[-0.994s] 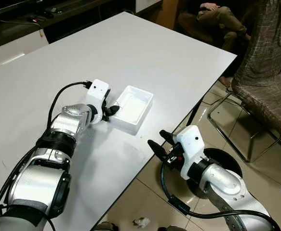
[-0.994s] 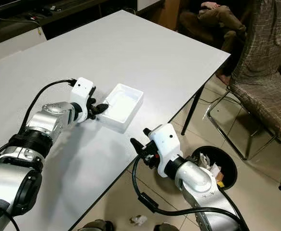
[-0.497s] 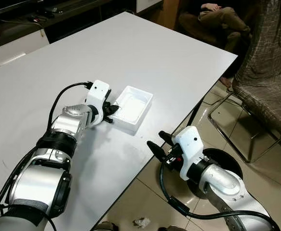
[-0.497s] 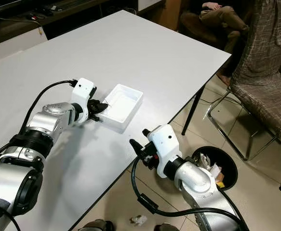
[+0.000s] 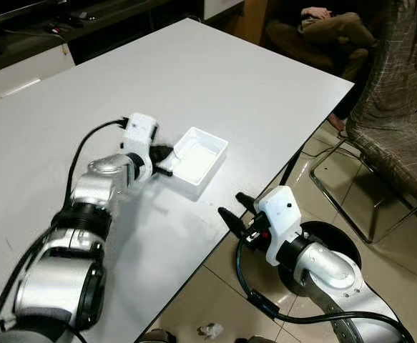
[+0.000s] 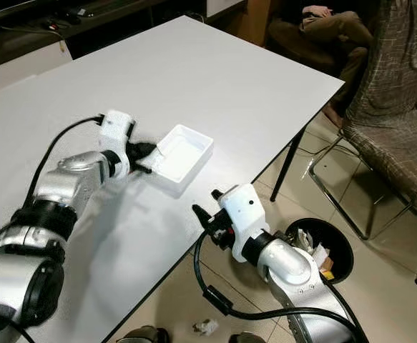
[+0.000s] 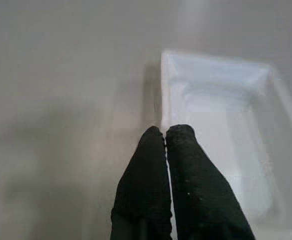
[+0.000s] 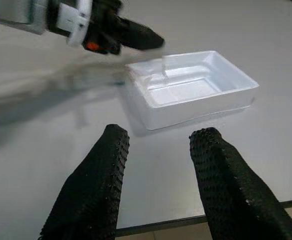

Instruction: Picking trash to rubbish bin

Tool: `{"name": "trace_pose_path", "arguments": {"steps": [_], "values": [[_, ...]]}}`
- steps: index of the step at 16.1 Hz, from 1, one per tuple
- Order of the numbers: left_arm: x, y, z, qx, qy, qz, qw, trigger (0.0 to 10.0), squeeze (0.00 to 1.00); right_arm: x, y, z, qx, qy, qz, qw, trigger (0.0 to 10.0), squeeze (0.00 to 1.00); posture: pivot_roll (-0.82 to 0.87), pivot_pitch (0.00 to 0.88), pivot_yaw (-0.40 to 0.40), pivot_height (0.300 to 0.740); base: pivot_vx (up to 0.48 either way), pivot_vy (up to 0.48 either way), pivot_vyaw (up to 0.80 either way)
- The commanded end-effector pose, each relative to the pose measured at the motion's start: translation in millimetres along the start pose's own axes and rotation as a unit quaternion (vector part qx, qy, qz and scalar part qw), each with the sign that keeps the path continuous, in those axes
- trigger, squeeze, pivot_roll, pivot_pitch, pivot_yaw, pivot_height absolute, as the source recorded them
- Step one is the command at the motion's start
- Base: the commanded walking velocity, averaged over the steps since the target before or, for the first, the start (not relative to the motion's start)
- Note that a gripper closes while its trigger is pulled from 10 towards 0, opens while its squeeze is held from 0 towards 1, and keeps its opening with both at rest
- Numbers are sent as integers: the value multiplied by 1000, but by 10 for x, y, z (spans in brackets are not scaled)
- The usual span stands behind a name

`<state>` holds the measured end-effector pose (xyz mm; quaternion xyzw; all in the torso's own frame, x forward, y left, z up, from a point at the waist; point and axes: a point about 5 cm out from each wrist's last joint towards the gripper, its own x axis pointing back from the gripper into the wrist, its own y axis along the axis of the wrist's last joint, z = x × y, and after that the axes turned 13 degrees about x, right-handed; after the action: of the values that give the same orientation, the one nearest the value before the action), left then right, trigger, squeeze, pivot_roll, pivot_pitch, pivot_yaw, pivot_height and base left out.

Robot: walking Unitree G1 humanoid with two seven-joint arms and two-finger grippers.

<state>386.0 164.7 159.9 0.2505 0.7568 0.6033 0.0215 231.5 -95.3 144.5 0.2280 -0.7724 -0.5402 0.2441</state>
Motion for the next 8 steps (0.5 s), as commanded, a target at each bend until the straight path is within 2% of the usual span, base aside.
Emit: {"name": "trace_pose_path", "arguments": {"steps": [1,2,4,6,8], "values": [[41,84,23,18,6,-33,999,0,0,-1,7,-52,4,-15,-4,1000,10000,0,-70,54,19,740,0,0,0],[79,174,29,41,3,-72,997,0,0,-3,14,-74,3,-24,-7,1000,10000,0,-67,54,18,740,0,0,0],[130,270,50,87,-3,-120,989,0,0,-12,13,-91,4,-29,-9,1000,10000,0,-63,48,11,740,0,0,0],[137,221,17,59,-10,-106,993,0,0,-22,14,-84,5,-28,-11,1000,10000,0,-62,46,11,740,0,0,0],[122,201,-39,8,-12,-97,995,0,0,-26,14,-76,6,-27,-12,1000,10000,0,-66,46,14,740,0,0,0]]}}
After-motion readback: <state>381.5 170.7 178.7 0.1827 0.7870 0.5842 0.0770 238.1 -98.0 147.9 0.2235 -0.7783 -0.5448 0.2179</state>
